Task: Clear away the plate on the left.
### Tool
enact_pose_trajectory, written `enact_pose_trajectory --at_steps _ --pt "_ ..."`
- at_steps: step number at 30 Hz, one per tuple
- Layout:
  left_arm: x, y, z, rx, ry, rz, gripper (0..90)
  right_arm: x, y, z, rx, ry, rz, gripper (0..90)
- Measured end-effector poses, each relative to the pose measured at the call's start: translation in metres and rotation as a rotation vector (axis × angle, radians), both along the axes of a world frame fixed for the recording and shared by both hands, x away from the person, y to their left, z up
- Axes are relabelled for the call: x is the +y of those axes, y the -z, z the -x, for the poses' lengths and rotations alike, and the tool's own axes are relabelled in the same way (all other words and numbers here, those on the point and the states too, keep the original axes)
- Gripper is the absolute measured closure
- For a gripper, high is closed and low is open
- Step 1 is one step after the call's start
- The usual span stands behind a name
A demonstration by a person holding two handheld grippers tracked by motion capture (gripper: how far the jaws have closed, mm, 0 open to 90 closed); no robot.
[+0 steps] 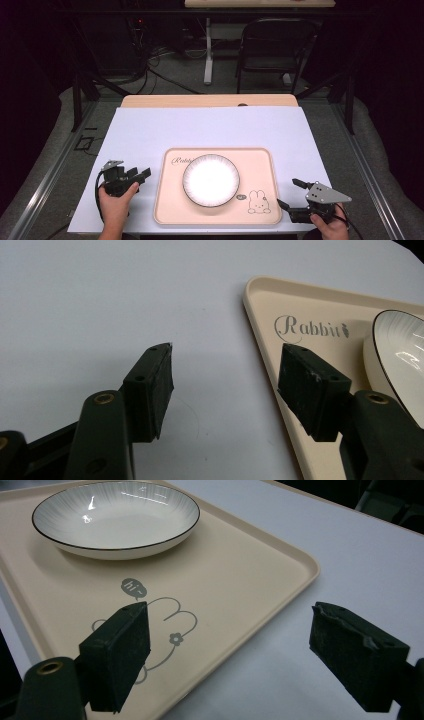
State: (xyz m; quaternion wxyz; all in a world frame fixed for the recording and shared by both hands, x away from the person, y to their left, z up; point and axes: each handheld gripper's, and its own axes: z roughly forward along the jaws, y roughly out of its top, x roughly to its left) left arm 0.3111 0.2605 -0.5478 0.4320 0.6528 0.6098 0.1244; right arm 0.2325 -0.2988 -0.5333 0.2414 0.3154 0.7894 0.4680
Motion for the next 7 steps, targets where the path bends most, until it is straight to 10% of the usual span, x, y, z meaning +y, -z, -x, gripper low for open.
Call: enact_pose_trajectory --at_steps 7 --pt "-0.0012 0.0001 -0.0010 0.004 0.006 0.000 39.1 -0.0014 0.0004 -0.0013 0.006 0.004 -0.011 15.9"
